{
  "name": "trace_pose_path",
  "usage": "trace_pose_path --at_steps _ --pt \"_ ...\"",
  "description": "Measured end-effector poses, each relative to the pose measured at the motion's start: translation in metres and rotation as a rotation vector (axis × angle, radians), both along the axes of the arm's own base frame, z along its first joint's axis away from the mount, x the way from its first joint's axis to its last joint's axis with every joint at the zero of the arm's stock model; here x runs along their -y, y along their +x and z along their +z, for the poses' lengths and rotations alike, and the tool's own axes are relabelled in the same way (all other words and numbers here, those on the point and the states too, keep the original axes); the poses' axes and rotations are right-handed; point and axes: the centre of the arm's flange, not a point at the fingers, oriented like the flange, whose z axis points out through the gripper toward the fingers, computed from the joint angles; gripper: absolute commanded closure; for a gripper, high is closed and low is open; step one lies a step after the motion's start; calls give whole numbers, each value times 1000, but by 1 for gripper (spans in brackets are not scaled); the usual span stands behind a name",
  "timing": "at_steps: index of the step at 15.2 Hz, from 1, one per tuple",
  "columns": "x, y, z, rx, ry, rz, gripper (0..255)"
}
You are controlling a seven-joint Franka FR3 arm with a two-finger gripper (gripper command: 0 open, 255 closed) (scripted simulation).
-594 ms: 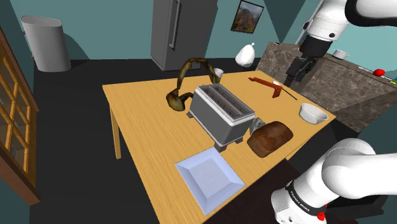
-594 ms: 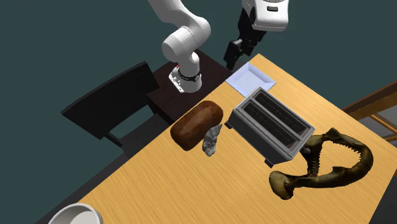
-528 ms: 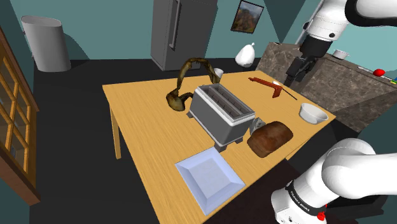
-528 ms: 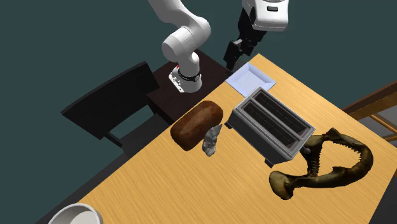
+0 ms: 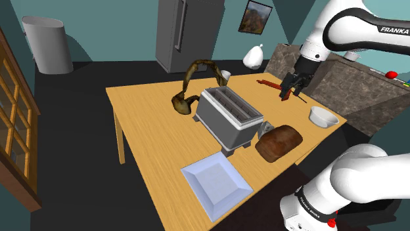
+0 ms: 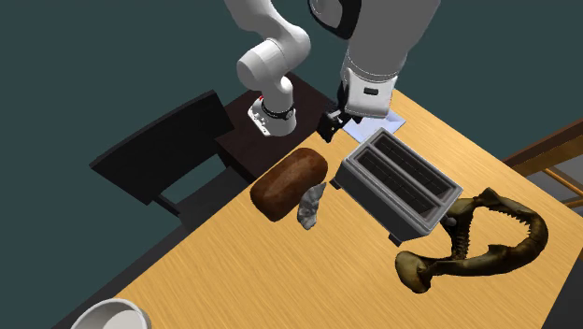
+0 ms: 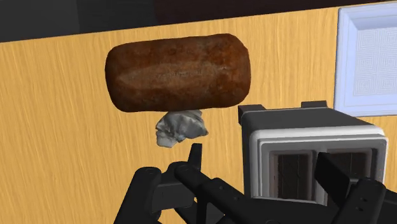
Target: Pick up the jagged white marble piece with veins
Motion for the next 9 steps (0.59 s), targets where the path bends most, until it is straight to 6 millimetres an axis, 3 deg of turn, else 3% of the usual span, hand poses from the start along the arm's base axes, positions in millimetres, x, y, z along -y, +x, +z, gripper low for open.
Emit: trace_pose_path --at_steps 9 --pt "72 33 -92 -6 53 -213 0"
